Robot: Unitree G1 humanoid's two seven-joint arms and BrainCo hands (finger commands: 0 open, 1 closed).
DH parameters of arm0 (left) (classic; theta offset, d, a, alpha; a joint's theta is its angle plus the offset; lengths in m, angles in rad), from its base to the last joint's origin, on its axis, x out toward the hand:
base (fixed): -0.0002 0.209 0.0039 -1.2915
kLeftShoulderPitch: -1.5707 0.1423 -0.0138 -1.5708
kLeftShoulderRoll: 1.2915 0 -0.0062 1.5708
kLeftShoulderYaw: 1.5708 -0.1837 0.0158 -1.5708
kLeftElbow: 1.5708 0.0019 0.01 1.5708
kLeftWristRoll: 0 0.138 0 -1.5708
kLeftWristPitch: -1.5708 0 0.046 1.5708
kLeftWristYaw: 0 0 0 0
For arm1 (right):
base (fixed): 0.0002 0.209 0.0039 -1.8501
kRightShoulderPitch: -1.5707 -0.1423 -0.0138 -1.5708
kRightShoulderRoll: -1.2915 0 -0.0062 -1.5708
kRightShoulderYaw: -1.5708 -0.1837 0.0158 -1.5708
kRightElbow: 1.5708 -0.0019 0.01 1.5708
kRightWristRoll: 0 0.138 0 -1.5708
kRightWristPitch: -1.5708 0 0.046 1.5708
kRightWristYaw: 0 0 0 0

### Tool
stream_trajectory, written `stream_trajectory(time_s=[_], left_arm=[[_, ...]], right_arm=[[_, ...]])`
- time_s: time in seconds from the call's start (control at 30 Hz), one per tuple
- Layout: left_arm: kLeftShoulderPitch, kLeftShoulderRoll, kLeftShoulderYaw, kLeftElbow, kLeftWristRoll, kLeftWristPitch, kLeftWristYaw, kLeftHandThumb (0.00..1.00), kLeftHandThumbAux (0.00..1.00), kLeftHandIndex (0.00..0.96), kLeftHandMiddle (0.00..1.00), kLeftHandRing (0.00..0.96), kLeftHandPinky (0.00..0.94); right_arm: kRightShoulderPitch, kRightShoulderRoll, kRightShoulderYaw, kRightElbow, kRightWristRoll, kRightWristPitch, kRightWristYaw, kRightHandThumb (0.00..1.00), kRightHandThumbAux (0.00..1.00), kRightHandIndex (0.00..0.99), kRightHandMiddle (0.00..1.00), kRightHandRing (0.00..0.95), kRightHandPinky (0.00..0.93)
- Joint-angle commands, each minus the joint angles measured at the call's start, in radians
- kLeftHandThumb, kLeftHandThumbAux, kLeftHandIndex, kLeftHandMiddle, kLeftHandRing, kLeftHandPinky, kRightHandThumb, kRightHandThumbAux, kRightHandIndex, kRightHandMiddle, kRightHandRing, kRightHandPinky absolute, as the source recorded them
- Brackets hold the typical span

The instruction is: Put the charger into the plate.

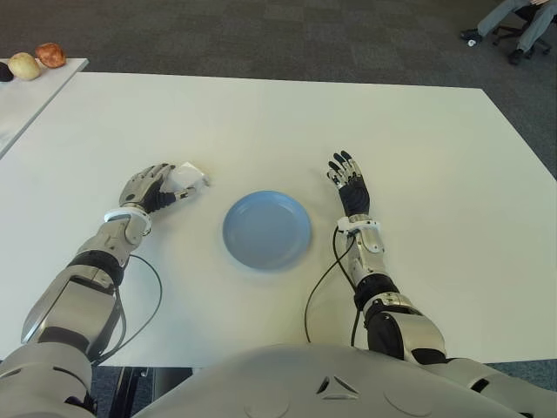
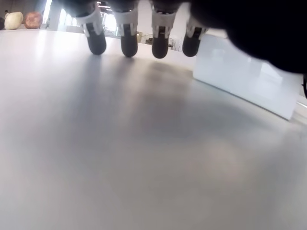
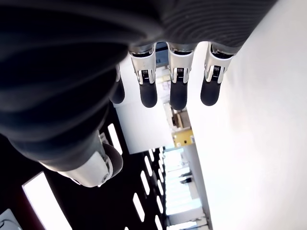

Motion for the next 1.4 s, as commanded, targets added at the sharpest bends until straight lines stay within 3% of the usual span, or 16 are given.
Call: stream_trajectory(time_s=[0.03,0.43,0.67,0.8,0.93,1.03,1.17,1.23,1.4], left_arm=[[0.009,-0.023,-0.006,0.018,-0.006,0.015,-0.037,0.347,0.17,0.0,0.0,0.0,0.0],[0.002,-0.011,-0.012,-0.008,0.007,0.032,-0.043,0.312,0.206,0.0,0.0,0.0,0.007],[0.002,-0.012,-0.017,-0.026,0.024,0.073,0.0,0.32,0.235,0.0,0.039,0.045,0.121],[0.0,-0.016,-0.018,-0.046,0.036,0.118,0.029,0.358,0.266,0.118,0.235,0.241,0.29],[0.052,-0.032,0.015,-0.286,0.056,0.302,0.046,0.432,0.319,0.281,0.488,0.483,0.476],[0.075,-0.043,0.031,-0.338,0.06,0.38,0.075,0.508,0.374,0.37,0.608,0.593,0.56],[0.089,-0.047,0.033,-0.37,0.071,0.442,0.094,0.579,0.434,0.44,0.689,0.672,0.625],[0.093,-0.048,0.031,-0.379,0.081,0.464,0.11,0.659,0.583,0.436,0.724,0.709,0.658],[0.097,-0.047,0.017,-0.39,0.126,0.502,0.181,0.711,0.671,0.44,0.773,0.765,0.715]], right_arm=[[0.078,0.006,-0.006,0.056,0.008,0.048,-0.009,0.188,0.731,0.106,0.129,0.108,0.149],[0.076,0.006,-0.002,0.061,0.005,0.046,-0.004,0.15,0.684,0.134,0.132,0.112,0.158],[0.074,0.006,0.0,0.064,0.005,0.046,0.002,0.12,0.657,0.14,0.134,0.118,0.164],[0.074,0.005,0.0,0.063,0.006,0.046,0.007,0.106,0.65,0.14,0.136,0.122,0.168],[0.073,0.007,-0.002,0.065,0.008,0.046,0.011,0.098,0.646,0.14,0.138,0.125,0.167],[0.071,0.009,-0.003,0.066,0.01,0.047,0.013,0.091,0.643,0.14,0.138,0.125,0.164],[0.071,0.01,-0.004,0.067,0.012,0.045,0.015,0.082,0.642,0.14,0.14,0.126,0.164],[0.071,0.011,-0.004,0.066,0.012,0.044,0.015,0.076,0.642,0.141,0.142,0.128,0.166],[0.071,0.014,-0.006,0.065,0.014,0.045,0.016,0.063,0.642,0.143,0.146,0.131,0.166]])
